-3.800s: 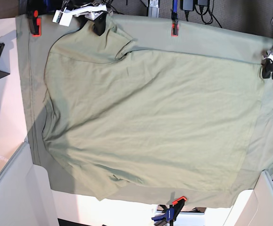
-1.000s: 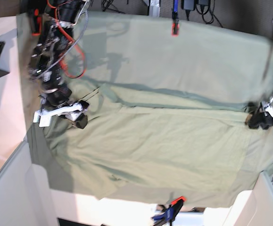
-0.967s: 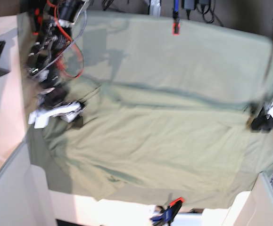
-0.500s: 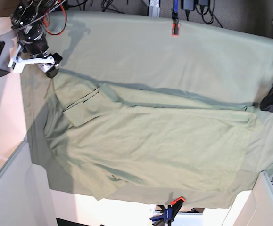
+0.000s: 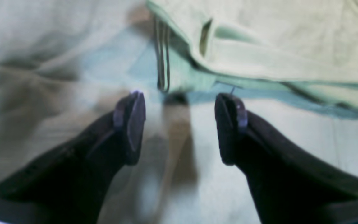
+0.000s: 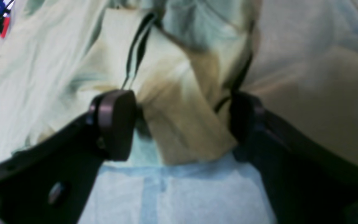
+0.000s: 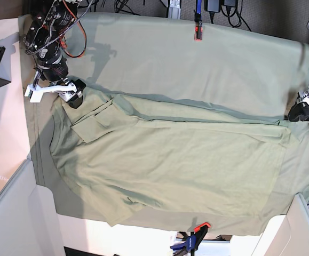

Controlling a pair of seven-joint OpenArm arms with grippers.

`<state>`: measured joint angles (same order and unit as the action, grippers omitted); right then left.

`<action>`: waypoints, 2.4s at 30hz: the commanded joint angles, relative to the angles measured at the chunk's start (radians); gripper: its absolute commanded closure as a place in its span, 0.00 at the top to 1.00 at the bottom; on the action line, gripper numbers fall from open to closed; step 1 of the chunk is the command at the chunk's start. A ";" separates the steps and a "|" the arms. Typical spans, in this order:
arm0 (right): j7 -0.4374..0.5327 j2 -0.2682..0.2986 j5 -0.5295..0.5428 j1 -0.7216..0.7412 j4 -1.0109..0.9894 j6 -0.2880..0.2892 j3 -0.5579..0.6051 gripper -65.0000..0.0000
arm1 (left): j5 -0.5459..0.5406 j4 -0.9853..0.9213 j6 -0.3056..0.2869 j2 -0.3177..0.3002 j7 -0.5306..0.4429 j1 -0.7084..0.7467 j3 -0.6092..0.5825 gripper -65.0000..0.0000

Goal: Fold the T-shirt properly

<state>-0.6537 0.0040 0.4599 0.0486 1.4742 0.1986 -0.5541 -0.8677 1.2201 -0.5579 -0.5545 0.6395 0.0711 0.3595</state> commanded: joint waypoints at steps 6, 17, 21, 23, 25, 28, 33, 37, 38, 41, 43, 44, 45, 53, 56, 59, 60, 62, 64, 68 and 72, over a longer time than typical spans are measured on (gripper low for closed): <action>-0.002 0.010 0.008 0.005 0.014 0.008 0.001 0.69 | 0.028 -0.047 0.032 0.031 -0.035 -0.097 0.007 0.59; -0.017 0.010 0.008 0.000 0.014 0.010 0.001 0.69 | 0.031 -0.240 0.034 0.045 -0.042 -0.240 -0.025 0.59; -0.017 0.010 0.007 0.000 0.014 0.010 0.001 0.69 | 0.016 -0.240 0.034 0.060 -0.029 -0.240 -0.055 0.59; -0.017 0.010 0.008 0.000 0.014 0.010 0.001 0.69 | 0.016 -0.240 0.034 0.076 -0.025 -0.240 -0.076 0.59; -0.016 0.010 0.007 0.000 0.014 0.010 0.001 0.69 | 0.017 -0.240 0.033 0.093 -0.025 -0.240 -0.097 0.57; -0.016 0.010 0.008 0.000 0.014 0.010 0.001 0.65 | 0.038 -0.240 0.023 0.114 -0.021 -0.240 -0.106 0.30; -0.016 0.010 0.012 0.001 0.014 0.010 0.001 0.00 | 0.052 -0.240 -0.090 0.109 -0.020 -0.240 -0.105 0.00; -0.038 0.012 0.031 0.001 0.018 0.019 0.001 0.00 | -0.011 -0.233 -0.140 0.072 0.034 -0.239 -0.105 0.00; -0.050 0.013 0.039 0.000 0.021 0.026 0.000 0.00 | -0.024 -0.228 -0.140 0.060 0.045 -0.237 -0.105 0.00; -0.087 0.023 0.065 -0.018 0.057 0.047 -0.003 0.00 | -0.043 -0.215 -0.140 0.011 0.067 -0.220 -0.105 0.00; -0.100 0.034 0.087 -0.054 0.101 0.058 -0.003 0.00 | -0.075 -0.197 -0.140 -0.029 0.090 -0.193 -0.105 0.00; -0.105 0.039 0.097 -0.076 0.125 0.061 -0.003 0.00 | -0.091 -0.182 -0.140 -0.048 0.104 -0.174 -0.105 0.00; -0.108 0.045 0.108 -0.099 0.147 0.061 -0.003 0.00 | -0.107 -0.163 -0.140 -0.066 0.112 -0.152 -0.105 0.00; -0.111 0.097 0.149 -0.293 0.298 0.071 -0.002 0.00 | -0.139 0.112 -0.140 -0.166 0.122 0.096 -0.080 0.00; -0.113 0.112 0.150 -0.374 0.363 0.071 -0.002 0.00 | -0.138 0.200 -0.140 -0.177 0.124 0.187 -0.035 0.00; -0.113 0.126 0.151 -0.454 0.421 0.071 -0.003 0.00 | -0.142 0.256 -0.140 -0.177 0.128 0.275 0.013 0.00; -0.113 0.131 0.150 -0.478 0.438 0.070 -0.003 0.00 | -0.146 0.268 -0.140 -0.177 0.128 0.304 0.026 0.00; -0.112 0.139 0.150 -0.521 0.470 0.071 -0.003 0.00 | -0.152 0.288 -0.140 -0.177 0.128 0.355 0.047 0.00; -0.112 0.148 0.149 -0.557 0.499 0.071 -0.003 0.00 | -0.167 0.302 -0.140 -0.177 0.128 0.399 0.070 0.00; -0.110 0.151 0.150 -0.611 0.529 0.070 -0.023 0.00 | -0.172 0.311 -0.140 -0.177 0.128 0.459 0.114 0.00; -0.110 0.151 0.150 -0.641 0.535 0.070 -0.055 0.00 | -0.183 0.311 -0.140 -0.173 0.128 0.484 0.121 0.00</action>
<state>-0.7872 0.1436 0.6117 -0.5854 1.9919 0.2699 -0.5964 -1.0435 1.5185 -0.6903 -0.7033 0.7799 0.5545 0.4660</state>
